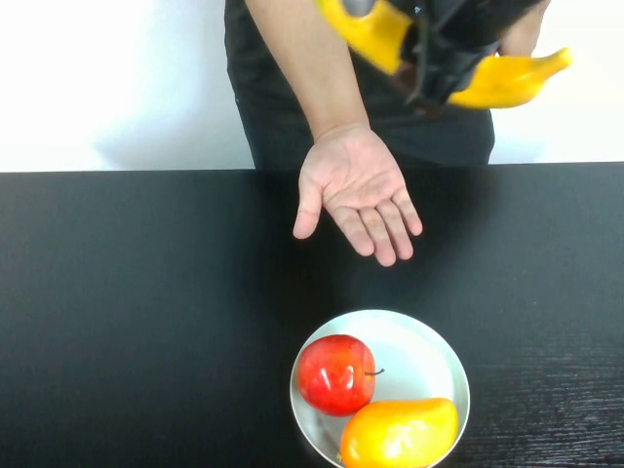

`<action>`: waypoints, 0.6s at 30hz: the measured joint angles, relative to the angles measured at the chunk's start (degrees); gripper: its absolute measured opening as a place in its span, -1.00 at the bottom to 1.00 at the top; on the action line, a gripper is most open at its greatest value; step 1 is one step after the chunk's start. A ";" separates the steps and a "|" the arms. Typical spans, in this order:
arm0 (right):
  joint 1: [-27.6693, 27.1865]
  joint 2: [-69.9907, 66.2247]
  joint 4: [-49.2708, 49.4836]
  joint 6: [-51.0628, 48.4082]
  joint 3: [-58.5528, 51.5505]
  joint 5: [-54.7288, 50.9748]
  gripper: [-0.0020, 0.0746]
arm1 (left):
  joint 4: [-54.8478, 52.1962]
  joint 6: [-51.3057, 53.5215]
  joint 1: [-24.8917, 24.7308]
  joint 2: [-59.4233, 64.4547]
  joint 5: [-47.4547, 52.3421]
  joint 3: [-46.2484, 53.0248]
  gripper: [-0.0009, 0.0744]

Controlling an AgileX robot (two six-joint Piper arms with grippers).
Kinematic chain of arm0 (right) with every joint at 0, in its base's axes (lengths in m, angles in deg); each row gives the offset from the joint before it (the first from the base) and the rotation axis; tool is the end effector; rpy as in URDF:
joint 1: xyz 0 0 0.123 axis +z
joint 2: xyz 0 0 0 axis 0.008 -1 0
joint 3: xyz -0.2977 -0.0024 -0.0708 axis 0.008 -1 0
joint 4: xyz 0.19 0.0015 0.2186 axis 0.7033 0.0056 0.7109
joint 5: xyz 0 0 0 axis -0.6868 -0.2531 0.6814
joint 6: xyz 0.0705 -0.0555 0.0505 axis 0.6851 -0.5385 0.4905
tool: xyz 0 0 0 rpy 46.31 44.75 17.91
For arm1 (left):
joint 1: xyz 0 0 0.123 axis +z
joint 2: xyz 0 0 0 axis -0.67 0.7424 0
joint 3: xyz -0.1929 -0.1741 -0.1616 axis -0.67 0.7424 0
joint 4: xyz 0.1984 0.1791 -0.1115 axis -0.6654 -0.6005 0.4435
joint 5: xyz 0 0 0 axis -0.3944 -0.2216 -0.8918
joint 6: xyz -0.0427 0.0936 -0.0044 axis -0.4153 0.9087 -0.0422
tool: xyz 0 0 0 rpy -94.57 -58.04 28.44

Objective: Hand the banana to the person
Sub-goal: Hand the grabbed banana to the person

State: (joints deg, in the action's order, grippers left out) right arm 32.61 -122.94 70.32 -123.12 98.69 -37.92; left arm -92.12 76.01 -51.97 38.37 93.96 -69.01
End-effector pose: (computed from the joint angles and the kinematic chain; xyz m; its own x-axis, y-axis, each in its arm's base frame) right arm 0.3654 0.2269 0.4530 -0.2177 -0.8607 -0.4601 -0.7892 0.4326 -0.4359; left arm 0.0811 -0.0091 0.1691 -0.2784 0.0209 -0.9602 0.1186 0.9929 -0.0128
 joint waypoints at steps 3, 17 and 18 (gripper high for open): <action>0.14 -4.76 2.85 -2.28 2.77 0.00 -0.22 | 0.00 0.00 0.00 0.00 0.00 0.00 -0.99; 3.02 -13.67 1.97 -5.89 3.31 0.00 -0.22 | 0.00 0.00 0.00 0.00 0.00 0.00 -0.99; 3.02 -13.67 1.73 -5.89 3.31 0.00 -0.22 | 0.00 0.00 0.00 0.00 0.00 0.00 -0.99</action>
State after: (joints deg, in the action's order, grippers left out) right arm 35.63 -136.61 72.04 -129.01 102.00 -37.92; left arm -92.12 76.01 -51.97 38.37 93.96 -69.01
